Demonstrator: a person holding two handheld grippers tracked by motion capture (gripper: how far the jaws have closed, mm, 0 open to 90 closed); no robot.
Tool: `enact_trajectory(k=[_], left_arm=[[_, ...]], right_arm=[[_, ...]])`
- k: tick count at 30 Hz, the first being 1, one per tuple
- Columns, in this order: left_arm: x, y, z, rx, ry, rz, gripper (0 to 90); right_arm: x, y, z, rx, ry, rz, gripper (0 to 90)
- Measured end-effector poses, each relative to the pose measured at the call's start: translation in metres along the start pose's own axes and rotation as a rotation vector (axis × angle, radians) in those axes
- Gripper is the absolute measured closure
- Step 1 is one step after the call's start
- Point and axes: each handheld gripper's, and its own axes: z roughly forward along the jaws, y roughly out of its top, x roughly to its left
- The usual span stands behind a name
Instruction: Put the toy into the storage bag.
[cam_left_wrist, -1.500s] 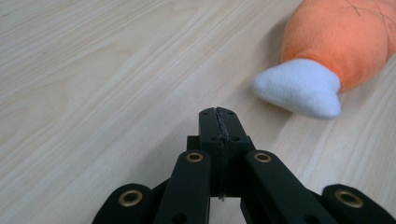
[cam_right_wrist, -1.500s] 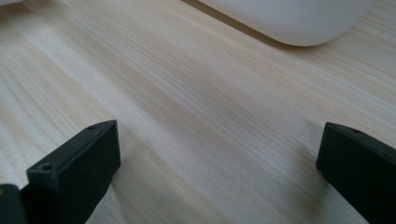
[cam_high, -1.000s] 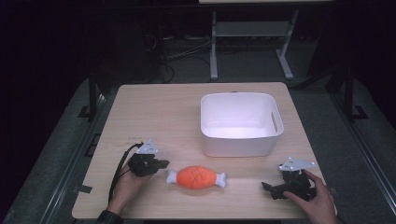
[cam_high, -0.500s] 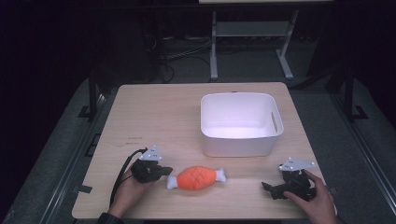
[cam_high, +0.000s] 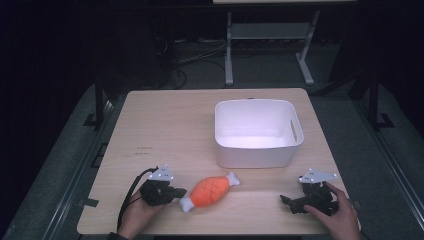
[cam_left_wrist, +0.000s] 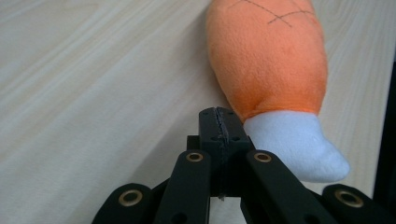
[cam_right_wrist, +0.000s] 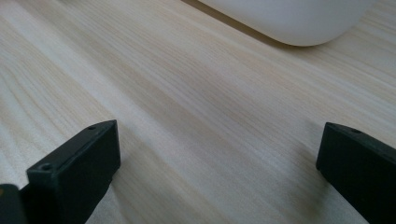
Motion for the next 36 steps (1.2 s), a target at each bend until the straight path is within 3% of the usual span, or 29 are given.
enact_trajectory(k=[5,10,16,23,31,36], left_arm=[[-0.009,-0.001,0.002,0.008,0.000,0.002,89.6],[-0.003,0.002,-0.001,-0.014,0.016,-0.015,82.9],[0.005,0.011,-0.008,-0.084,0.026,-0.070,55.7],[0.009,0.026,-0.004,-0.139,-0.022,-0.089,29.1],[0.006,0.045,0.011,-0.166,-0.058,-0.083,22.8],[0.005,0.054,0.023,-0.145,-0.061,-0.066,20.9]], right_arm=[[0.000,0.000,0.000,0.000,0.000,0.000,0.0],[0.000,0.000,0.000,0.000,0.000,0.000,0.0],[0.000,0.000,0.000,0.000,0.000,0.000,0.0],[0.000,0.000,0.000,0.000,0.000,0.000,0.0],[0.000,0.000,0.000,0.000,0.000,0.000,0.0],[0.000,0.000,0.000,0.000,0.000,0.000,0.0]])
